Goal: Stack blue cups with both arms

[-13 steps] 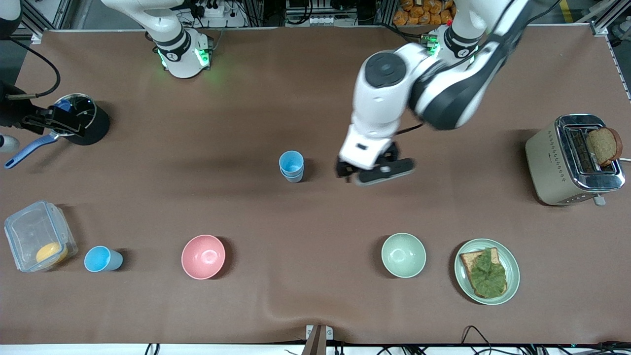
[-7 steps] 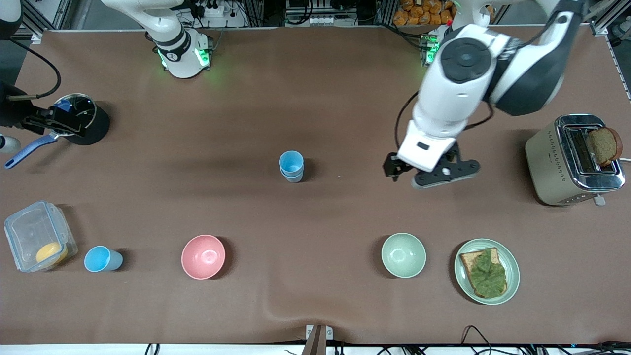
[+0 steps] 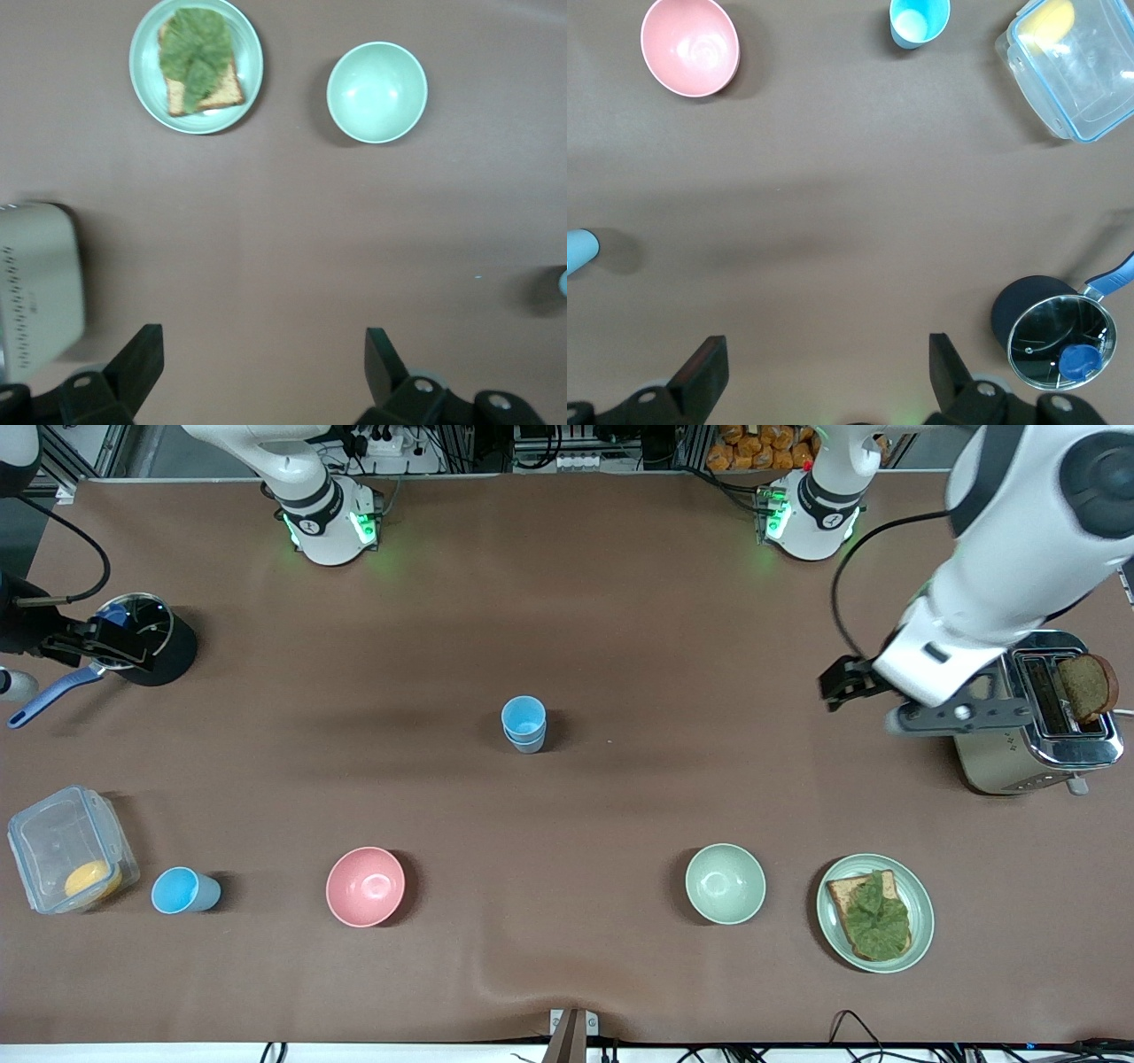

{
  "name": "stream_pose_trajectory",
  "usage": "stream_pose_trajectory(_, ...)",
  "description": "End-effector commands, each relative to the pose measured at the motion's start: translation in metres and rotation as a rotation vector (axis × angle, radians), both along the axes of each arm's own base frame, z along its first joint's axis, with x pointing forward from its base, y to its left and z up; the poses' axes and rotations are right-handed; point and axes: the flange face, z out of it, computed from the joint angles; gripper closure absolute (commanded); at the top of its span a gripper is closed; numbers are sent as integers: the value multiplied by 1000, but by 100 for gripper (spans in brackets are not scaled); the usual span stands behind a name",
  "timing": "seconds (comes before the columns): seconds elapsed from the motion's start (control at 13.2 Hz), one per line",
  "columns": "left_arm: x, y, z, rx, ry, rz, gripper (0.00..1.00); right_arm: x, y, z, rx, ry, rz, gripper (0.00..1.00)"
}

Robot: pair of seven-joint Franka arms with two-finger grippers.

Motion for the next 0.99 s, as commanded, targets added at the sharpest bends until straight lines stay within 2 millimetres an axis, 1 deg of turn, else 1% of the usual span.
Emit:
stream_pose_trajectory(0.0,-6,32,9,-5,6,-63,0,1,-3,3,-17,5,-2,0)
stream_pose_trajectory(0.08,-8,43,10,2,23,-69,0,1,-3,3,-17,5,-2,0)
stream_pose_trajectory(0.15,-13,48,16,5,29,-69,0,1,-3,3,-17,8,-2,0)
stream_pose_trajectory(0.23,-14,54,18,6,28,-59,0,1,-3,3,-17,9,-2,0)
stream_pose_trajectory(0.38,-16,70,30,13,4,-32,0,1,-4,2,-17,10,-3,0)
stream_pose_trajectory(0.53,-19,76,40,5,-2,-19,0,1,-4,2,-17,10,-3,0)
stream_pose_trajectory(0.68,-19,82,39,5,3,-17,0,1,-4,2,-17,10,-5,0)
stream_pose_trajectory(0.76,-18,83,40,5,2,-31,0,1,-4,2,-17,10,-3,0)
stream_pose_trajectory(0.91,-17,78,37,6,3,-48,0,1,-4,2,-16,10,-4,0)
